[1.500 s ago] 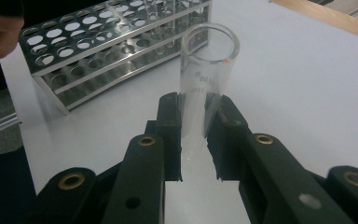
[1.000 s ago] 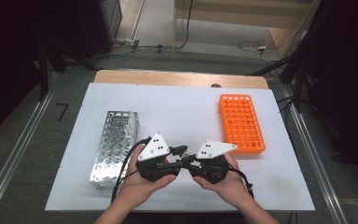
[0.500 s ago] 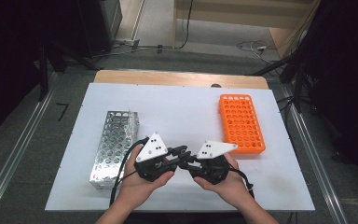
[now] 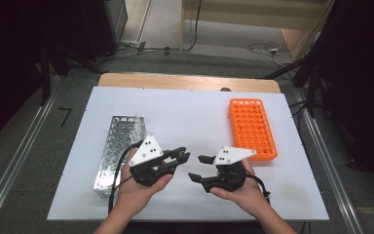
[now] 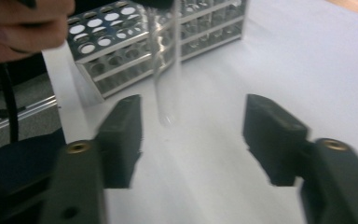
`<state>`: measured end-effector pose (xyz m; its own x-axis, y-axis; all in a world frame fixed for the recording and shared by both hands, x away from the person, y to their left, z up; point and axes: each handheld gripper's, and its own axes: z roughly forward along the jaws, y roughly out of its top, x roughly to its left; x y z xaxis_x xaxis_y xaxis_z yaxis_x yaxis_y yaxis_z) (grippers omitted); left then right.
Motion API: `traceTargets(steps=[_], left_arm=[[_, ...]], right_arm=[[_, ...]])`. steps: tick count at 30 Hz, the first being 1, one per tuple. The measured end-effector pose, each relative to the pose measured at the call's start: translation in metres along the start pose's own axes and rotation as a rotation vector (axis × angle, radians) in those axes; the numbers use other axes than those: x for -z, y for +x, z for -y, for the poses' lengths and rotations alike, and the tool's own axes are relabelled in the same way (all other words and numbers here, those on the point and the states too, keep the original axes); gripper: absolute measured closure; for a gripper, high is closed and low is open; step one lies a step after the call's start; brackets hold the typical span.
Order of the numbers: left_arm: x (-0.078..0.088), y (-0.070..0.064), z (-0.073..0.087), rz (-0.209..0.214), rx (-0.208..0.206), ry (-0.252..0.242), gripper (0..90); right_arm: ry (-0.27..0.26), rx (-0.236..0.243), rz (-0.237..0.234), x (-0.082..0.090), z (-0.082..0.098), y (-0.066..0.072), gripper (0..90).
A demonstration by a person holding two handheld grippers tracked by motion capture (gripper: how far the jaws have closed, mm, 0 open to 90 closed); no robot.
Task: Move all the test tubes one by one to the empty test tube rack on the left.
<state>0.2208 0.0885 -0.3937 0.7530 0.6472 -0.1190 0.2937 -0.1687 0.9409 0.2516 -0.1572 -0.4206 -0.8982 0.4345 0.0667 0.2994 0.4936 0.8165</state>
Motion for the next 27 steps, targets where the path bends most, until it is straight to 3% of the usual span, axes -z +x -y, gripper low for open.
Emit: traceTargets(steps=[8,13,21,27], left_arm=[[0.020,0.019,0.000,-0.068,0.027,-0.024,75.5],[0.035,0.033,0.001,-0.118,0.036,-0.036,75.5],[0.062,0.056,0.004,-0.212,0.065,-0.058,75.5],[0.072,0.070,0.010,-0.271,0.079,-0.057,75.5]], right_arm=[[-0.026,-0.053,0.055,0.022,0.014,-0.021,9.6],[-0.051,-0.094,0.095,0.041,0.023,-0.035,0.9],[-0.074,-0.138,0.177,0.072,0.040,-0.053,0.0],[-0.076,-0.166,0.224,0.089,0.054,-0.065,0.0]])
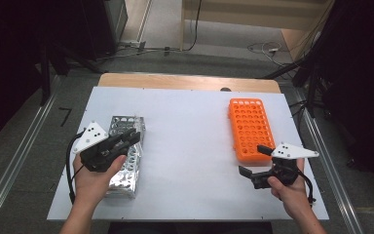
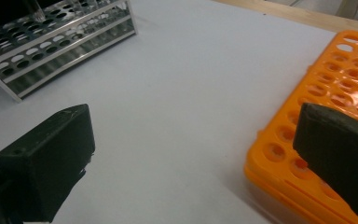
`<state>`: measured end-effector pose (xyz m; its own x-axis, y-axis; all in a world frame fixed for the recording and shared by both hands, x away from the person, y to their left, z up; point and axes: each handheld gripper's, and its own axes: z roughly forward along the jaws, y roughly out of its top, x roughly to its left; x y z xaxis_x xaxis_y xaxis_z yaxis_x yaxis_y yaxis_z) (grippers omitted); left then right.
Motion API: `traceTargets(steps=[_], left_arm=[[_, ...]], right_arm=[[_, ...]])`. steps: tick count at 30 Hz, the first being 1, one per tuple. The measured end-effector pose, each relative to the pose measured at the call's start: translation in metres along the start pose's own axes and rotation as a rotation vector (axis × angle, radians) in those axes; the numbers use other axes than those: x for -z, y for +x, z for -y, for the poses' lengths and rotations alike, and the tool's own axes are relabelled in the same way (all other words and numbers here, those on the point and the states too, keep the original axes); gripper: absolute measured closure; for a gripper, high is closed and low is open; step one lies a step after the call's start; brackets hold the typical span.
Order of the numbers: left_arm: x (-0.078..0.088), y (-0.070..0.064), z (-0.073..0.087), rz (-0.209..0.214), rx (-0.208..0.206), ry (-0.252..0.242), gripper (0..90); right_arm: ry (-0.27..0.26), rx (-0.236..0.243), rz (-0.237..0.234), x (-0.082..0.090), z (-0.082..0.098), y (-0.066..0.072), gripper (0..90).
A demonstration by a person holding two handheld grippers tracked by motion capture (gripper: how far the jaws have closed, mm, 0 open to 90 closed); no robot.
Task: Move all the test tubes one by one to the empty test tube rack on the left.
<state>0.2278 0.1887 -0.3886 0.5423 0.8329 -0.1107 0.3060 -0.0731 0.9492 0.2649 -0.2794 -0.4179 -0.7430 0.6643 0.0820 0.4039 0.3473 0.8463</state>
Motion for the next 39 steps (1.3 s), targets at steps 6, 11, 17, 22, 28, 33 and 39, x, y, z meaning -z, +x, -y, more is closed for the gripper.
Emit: traceTargets(steps=[6,11,17,22,28,33,39], left_arm=[[-0.002,0.011,0.006,-0.051,0.007,-0.002,75.5],[-0.011,0.017,0.010,-0.098,-0.006,-0.008,75.5],[-0.019,0.020,0.015,-0.138,-0.011,-0.005,75.5],[-0.024,0.023,0.022,-0.148,-0.011,0.020,75.5],[-0.029,0.025,0.028,-0.146,-0.006,0.055,75.4],[-0.031,0.024,0.031,-0.150,0.000,0.095,75.3],[-0.033,0.022,0.031,-0.160,0.002,0.146,74.8]], right_arm=[[-0.005,-0.024,0.030,0.007,0.004,-0.012,0.0],[-0.004,-0.036,0.041,0.009,0.006,-0.018,0.0],[-0.003,-0.042,0.052,0.010,0.008,-0.022,0.0],[-0.004,-0.044,0.054,0.011,0.008,-0.024,0.0],[-0.004,-0.042,0.054,0.011,0.008,-0.023,0.0],[-0.007,-0.041,0.058,0.011,0.008,-0.024,0.0],[-0.007,-0.043,0.063,0.012,0.008,-0.025,0.0]])
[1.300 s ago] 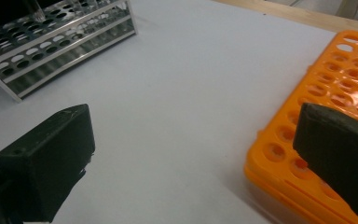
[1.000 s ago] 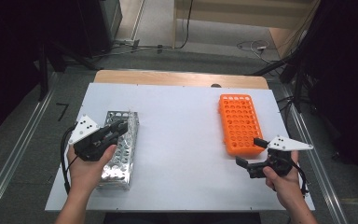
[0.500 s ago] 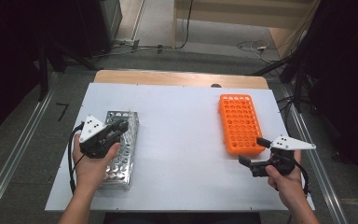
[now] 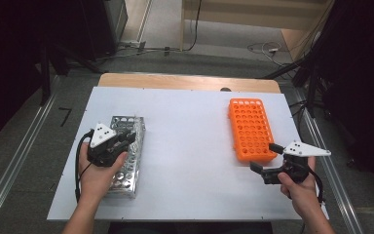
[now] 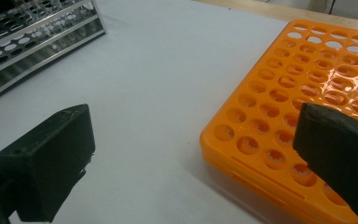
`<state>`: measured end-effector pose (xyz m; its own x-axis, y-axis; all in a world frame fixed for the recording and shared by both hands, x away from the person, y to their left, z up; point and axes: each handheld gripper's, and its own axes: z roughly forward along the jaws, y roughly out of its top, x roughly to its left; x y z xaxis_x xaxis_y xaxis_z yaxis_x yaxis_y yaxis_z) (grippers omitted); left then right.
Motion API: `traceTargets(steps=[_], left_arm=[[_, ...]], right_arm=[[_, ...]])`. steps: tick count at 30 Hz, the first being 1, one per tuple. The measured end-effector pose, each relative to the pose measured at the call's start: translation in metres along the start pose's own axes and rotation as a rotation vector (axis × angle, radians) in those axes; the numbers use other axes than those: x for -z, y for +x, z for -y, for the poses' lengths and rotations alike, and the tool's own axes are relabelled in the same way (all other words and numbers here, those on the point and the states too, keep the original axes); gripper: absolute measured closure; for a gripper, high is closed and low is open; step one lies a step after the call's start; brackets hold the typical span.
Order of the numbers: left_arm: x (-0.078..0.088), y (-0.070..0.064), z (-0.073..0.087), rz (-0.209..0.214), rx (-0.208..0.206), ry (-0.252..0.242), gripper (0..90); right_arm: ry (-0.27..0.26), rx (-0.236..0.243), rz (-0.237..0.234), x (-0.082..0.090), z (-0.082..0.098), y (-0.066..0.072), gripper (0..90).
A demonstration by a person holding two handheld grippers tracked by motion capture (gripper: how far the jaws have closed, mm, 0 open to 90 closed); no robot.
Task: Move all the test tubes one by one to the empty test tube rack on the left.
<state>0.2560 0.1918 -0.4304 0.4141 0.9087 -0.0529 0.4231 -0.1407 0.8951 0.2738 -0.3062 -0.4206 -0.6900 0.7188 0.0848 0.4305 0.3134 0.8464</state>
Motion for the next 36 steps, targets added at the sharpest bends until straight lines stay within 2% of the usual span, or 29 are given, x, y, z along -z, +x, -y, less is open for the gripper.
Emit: traceTargets(steps=[2,10,15,21,36], left_arm=[[-0.001,0.001,0.001,0.009,0.004,0.012,74.7],[0.003,0.002,0.000,0.063,0.018,0.005,69.9],[0.007,0.001,-0.001,0.096,0.009,-0.007,56.3],[0.011,0.002,-0.001,0.142,0.027,-0.032,42.4],[0.019,0.001,-0.003,0.190,0.038,-0.089,10.4]], right_arm=[[0.003,0.000,0.002,0.000,0.000,0.000,0.0],[0.005,-0.001,-0.002,-0.001,0.001,-0.001,0.0],[0.003,0.001,-0.005,-0.001,0.001,-0.001,0.0],[-0.002,0.000,-0.003,0.000,0.001,-0.002,0.0],[-0.005,0.003,-0.007,-0.001,0.002,-0.004,0.0]])
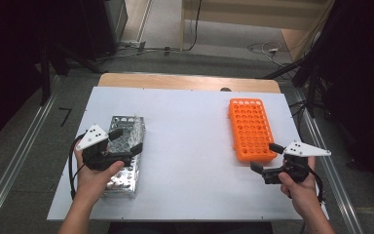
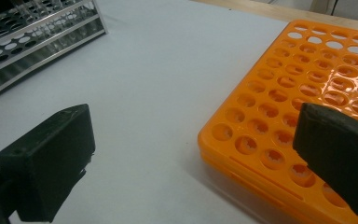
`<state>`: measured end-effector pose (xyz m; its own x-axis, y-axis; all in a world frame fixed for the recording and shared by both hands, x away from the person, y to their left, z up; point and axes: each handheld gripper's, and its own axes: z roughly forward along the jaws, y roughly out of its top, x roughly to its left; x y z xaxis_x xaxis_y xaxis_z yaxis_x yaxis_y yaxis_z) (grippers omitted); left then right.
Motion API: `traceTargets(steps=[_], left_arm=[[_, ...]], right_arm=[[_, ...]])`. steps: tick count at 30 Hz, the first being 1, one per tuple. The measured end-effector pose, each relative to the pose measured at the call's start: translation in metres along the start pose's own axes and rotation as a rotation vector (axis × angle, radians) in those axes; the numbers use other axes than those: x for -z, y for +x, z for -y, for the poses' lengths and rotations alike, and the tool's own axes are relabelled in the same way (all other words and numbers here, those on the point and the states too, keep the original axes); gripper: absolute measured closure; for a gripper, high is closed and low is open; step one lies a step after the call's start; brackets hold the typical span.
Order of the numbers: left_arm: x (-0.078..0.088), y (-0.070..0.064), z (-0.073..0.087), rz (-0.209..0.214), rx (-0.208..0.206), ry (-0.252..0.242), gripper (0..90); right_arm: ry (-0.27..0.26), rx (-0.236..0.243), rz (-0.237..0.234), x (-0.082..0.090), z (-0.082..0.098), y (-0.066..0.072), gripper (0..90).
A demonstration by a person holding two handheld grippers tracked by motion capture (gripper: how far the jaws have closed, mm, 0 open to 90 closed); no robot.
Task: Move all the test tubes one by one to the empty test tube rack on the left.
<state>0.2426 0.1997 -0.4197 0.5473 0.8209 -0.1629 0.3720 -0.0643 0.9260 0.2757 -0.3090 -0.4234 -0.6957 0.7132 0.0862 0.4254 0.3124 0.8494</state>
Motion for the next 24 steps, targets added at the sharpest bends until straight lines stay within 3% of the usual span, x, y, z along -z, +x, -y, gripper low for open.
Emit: traceTargets(steps=[7,24], left_arm=[[0.007,0.002,0.002,0.027,0.000,-0.013,0.0],[0.035,0.009,0.016,0.000,0.003,-0.043,0.0]], right_arm=[[-0.006,0.004,-0.003,0.000,0.002,-0.001,0.0],[-0.019,0.000,0.007,0.001,0.008,-0.010,0.0]])
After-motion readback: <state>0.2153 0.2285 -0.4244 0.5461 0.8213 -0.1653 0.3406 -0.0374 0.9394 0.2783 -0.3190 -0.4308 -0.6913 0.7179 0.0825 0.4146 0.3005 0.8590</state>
